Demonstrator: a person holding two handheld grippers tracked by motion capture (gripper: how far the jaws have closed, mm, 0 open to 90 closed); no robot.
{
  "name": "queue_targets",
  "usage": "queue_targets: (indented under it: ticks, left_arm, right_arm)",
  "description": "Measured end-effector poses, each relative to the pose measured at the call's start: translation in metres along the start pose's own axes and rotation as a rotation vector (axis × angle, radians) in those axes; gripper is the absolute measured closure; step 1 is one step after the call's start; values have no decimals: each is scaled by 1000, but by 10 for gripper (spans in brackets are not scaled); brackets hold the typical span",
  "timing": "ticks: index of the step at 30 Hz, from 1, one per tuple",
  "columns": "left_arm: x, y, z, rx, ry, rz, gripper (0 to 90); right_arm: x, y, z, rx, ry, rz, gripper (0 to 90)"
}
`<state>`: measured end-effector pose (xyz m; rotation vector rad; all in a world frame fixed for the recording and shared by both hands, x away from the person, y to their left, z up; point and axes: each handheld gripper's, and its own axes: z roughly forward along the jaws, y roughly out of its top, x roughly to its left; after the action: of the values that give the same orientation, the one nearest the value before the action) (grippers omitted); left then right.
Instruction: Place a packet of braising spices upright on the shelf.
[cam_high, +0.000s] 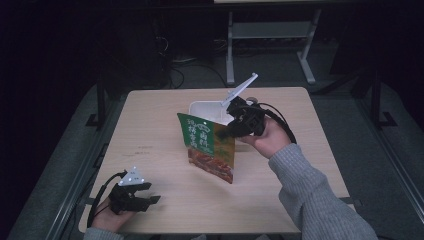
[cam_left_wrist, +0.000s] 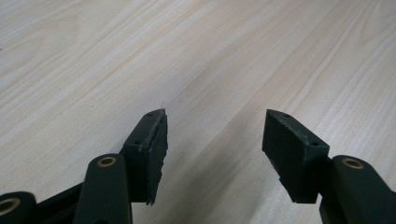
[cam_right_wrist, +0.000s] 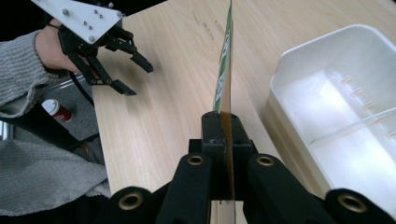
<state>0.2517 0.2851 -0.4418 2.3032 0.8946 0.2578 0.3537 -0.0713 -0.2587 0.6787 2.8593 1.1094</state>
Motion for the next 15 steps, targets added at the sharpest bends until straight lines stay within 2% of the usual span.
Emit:
queue_targets:
  ticks: [9, 11, 15]
  left_arm:
    - [0, 0, 0, 1, -3, -1, 393]
    - [0, 0, 0, 3, -3, 0, 393]
    - [0, 0, 0, 4, -4, 2, 390]
  right_arm:
    - [-3, 11, -17, -27, -44, -7, 898]
    - [-5, 14, -20, -39, -71, 3, 898]
    - [-9, 18, -25, -66, -89, 15, 898]
